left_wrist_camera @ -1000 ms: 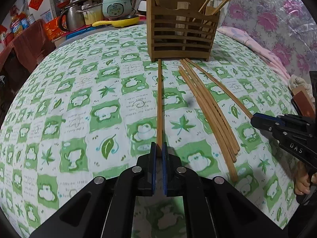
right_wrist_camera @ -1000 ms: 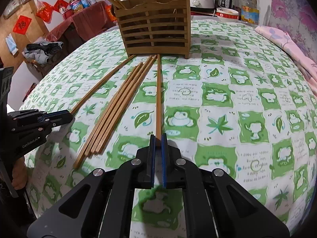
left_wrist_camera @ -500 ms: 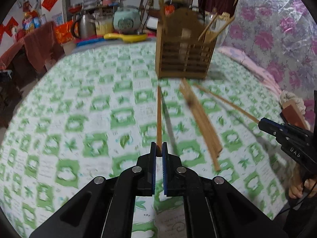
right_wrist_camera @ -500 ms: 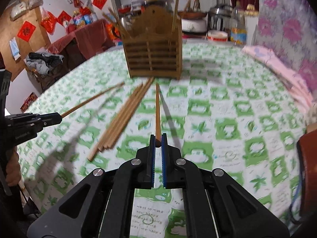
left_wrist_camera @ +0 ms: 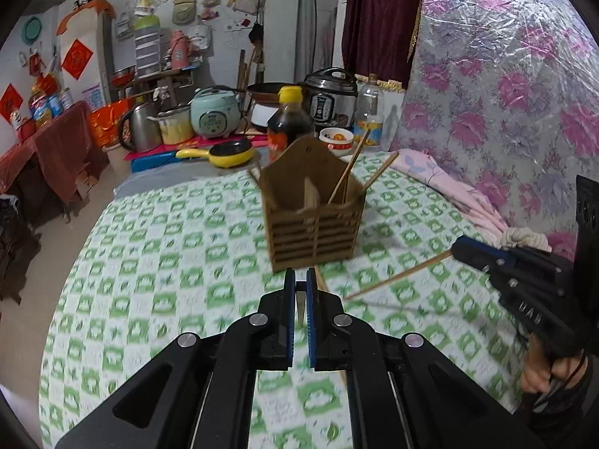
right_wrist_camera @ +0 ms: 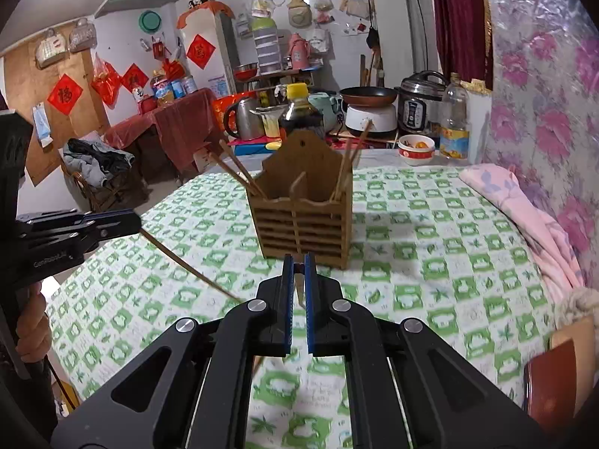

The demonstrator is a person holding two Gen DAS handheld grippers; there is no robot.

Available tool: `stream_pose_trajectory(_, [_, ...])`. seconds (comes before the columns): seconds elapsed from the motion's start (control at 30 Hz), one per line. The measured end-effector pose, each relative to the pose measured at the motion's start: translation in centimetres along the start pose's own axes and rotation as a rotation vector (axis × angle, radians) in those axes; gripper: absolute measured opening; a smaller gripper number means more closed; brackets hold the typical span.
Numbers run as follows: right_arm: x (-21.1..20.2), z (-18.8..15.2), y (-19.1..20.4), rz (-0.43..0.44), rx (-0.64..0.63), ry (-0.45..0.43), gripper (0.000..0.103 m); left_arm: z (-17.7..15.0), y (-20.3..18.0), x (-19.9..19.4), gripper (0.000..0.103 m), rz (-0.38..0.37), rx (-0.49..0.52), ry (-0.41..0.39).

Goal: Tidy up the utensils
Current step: 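Lift both held chopsticks and carry them above the wooden holder, then open both tools to drop the chopsticks into the holder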

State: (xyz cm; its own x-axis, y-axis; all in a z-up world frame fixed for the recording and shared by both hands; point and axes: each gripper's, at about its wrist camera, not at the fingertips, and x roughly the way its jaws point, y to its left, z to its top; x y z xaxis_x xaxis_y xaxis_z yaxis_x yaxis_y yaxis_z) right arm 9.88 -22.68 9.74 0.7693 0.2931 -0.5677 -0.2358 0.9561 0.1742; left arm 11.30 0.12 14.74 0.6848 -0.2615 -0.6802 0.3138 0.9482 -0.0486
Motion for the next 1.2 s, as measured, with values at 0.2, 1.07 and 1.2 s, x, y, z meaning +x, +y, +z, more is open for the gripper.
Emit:
stream_pose_trajectory(0.2, [0.4,3.9,0.4,-0.004,-0.009,-0.044,0.006,4.4,-0.3,0.7,0.006,-0.019,0.003,-0.015])
stream_pose_trajectory(1.07, [7.1,10.8,-2.7,-0.099,0.161,-0.149,0.015,9.5,3.8,9.2,0.053,0.075,-0.144,-0.085])
stream_pose_trajectory(1.2, [4.3,9.6,-2.8,-0.1,0.166,-0.185,0.041,8.5,4.2,6.8,0.074,0.082,-0.158,-0.115])
